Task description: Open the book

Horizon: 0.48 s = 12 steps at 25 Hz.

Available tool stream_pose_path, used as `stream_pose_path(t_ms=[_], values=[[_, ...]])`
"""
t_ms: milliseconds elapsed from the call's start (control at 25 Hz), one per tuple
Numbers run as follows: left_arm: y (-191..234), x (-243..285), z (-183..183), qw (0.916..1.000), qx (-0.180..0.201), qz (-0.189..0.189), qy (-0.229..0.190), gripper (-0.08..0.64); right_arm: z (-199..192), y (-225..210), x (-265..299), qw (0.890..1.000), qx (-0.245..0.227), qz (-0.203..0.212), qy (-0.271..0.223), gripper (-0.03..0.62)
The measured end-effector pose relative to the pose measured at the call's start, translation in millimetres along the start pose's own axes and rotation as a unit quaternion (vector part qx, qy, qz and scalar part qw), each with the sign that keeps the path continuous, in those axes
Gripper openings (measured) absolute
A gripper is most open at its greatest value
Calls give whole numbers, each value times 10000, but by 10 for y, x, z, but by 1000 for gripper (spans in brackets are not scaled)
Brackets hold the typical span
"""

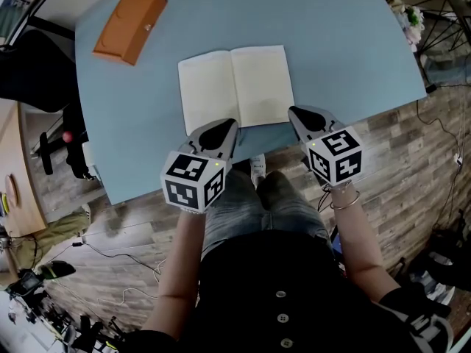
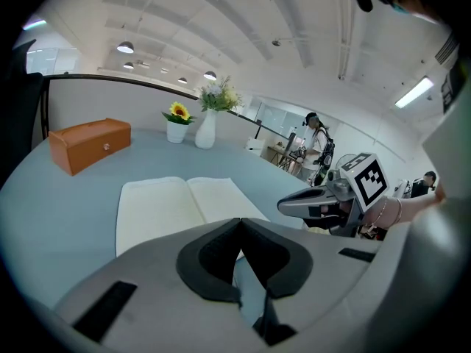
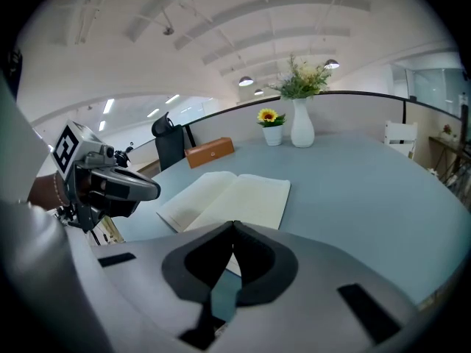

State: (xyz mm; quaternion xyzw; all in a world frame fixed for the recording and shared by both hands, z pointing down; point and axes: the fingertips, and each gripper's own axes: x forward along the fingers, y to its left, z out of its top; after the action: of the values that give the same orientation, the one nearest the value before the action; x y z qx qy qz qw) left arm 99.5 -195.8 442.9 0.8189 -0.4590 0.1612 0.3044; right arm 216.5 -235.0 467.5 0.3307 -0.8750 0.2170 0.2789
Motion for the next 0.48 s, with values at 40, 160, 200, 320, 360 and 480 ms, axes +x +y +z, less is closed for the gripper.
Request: stream_pose_path(t_ms=[40, 160, 200, 320, 360, 480], values=[[20, -16, 6, 10000, 7, 2, 5, 12, 37, 22, -12, 10000, -5, 2, -30, 6], [74, -61, 52, 10000, 13, -15, -16, 12, 162, 85, -52, 9999, -61, -3, -142, 5], [89, -77, 78, 10000, 14, -32, -38, 12, 208, 101, -61, 9998, -66, -5, -190, 6], [91, -140, 182, 9998, 141, -97, -94, 12, 341, 137, -101, 9995, -59, -28, -315, 6], [74, -165, 230, 9996, 234, -121, -121, 12, 385, 147, -122, 9993, -79, -47, -352, 6], [10, -248, 390, 9984, 444, -224, -251, 12, 525, 197, -203, 9986, -209, -109, -476, 6]])
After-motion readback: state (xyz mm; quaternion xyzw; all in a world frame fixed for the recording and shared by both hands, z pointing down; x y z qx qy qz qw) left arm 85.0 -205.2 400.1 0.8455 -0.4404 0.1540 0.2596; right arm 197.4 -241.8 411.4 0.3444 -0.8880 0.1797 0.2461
